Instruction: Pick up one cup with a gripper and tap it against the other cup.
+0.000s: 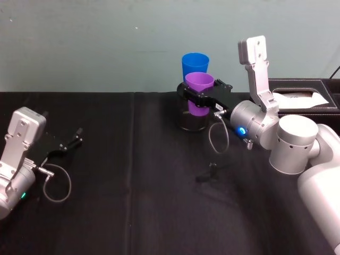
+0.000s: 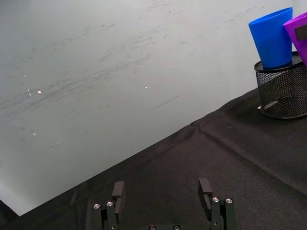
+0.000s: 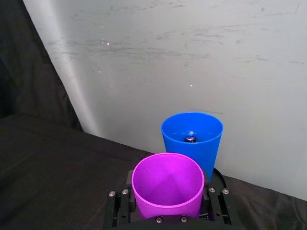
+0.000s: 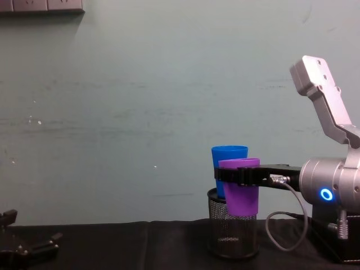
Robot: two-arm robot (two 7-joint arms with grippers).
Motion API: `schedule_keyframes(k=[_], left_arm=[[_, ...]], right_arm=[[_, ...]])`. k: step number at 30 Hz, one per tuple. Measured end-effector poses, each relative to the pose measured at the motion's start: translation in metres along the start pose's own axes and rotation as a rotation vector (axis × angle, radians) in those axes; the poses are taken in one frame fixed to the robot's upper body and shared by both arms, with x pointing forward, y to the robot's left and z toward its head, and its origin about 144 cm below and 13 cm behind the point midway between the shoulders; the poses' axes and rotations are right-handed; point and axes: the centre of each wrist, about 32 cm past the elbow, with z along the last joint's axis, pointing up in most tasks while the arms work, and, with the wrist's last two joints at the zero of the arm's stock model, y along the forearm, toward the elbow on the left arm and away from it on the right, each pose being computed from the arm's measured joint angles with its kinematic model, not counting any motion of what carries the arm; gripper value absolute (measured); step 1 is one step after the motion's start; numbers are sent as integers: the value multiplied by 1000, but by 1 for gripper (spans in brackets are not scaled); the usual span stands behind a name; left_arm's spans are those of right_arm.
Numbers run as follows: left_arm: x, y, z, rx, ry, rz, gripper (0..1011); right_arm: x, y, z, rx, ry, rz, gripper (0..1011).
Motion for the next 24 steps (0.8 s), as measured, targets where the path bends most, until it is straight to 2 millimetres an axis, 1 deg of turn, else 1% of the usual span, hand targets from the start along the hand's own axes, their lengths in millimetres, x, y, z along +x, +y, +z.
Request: schedule_keyframes(k=[24], left_arm=[[0, 0, 0, 0, 0, 0, 1000]], right_arm=[[0, 0, 0, 0, 0, 0, 739]])
